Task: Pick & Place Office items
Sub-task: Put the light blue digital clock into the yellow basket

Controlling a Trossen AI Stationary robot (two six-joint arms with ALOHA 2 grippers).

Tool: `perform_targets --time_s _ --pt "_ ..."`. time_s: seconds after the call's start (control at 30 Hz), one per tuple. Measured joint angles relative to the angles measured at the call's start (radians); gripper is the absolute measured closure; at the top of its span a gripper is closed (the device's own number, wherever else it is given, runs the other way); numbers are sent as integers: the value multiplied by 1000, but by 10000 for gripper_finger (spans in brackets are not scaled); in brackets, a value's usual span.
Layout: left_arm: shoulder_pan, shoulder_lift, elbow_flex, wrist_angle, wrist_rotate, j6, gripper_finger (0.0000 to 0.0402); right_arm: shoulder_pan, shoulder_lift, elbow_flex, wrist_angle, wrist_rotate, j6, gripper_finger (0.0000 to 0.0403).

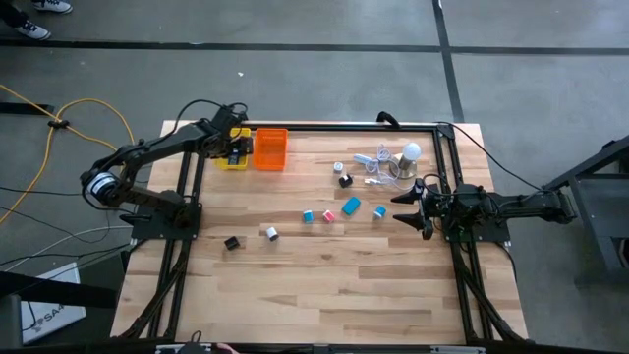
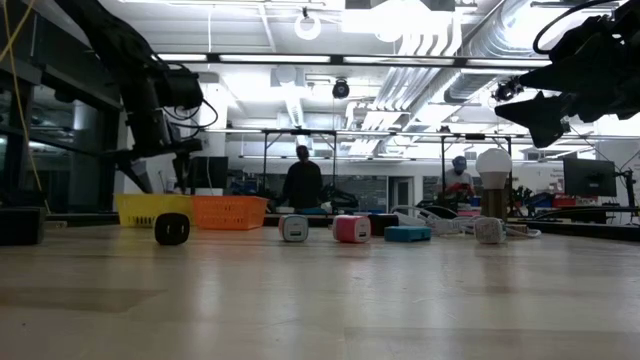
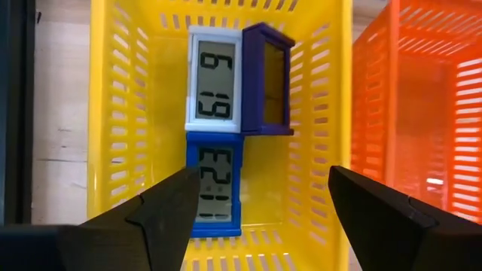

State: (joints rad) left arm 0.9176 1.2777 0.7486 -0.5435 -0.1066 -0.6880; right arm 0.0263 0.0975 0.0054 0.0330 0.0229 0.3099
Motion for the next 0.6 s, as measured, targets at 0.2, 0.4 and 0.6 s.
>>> perform_targets --time_s 0.2,0.4,0.6 --pt "11 -58 0 10 0 31 116 0 0 0 0 0 0 144" --pt "18 -127 0 9 1 73 116 0 0 0 0 0 0 144" --pt "-10 -179 0 14 1 143 116 0 0 0 0 0 0 144"
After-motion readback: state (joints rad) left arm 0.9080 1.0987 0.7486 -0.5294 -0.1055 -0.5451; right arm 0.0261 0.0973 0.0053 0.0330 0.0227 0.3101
